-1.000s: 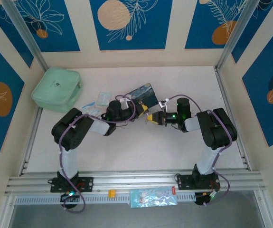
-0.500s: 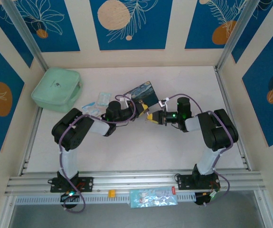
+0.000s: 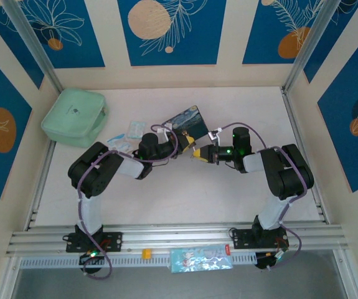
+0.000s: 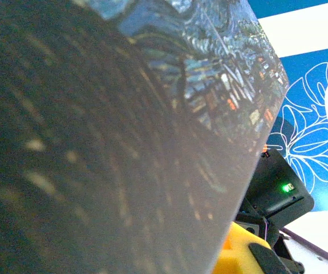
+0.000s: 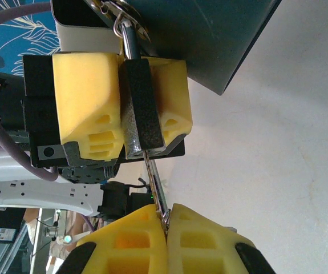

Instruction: Unlock a padlock with a key

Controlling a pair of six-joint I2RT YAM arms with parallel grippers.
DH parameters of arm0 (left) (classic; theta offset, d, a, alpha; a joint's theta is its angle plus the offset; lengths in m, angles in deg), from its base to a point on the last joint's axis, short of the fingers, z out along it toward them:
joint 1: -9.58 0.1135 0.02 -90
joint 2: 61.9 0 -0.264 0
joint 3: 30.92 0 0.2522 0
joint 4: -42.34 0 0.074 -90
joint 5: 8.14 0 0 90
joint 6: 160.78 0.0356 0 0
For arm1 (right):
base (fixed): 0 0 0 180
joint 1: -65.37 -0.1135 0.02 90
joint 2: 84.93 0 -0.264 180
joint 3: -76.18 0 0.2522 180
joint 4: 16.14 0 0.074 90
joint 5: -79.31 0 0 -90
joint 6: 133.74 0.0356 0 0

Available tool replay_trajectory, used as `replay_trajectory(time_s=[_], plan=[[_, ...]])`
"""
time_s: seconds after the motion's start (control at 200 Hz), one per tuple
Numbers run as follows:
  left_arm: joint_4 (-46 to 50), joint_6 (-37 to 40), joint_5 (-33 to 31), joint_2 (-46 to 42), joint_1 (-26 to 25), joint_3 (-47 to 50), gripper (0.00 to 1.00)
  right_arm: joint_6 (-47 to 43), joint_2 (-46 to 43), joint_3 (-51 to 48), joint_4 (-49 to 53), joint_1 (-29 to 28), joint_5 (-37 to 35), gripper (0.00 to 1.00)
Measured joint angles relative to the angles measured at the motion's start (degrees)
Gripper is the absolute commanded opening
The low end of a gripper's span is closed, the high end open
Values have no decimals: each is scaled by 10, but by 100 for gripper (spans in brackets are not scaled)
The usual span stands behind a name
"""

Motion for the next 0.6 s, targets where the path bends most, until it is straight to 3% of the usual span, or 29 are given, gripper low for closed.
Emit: replay_trajectory(time_s=[0.6], plan=[[1, 2, 2, 0, -4, 0, 0, -13, -17, -7, 25, 1, 7, 0]])
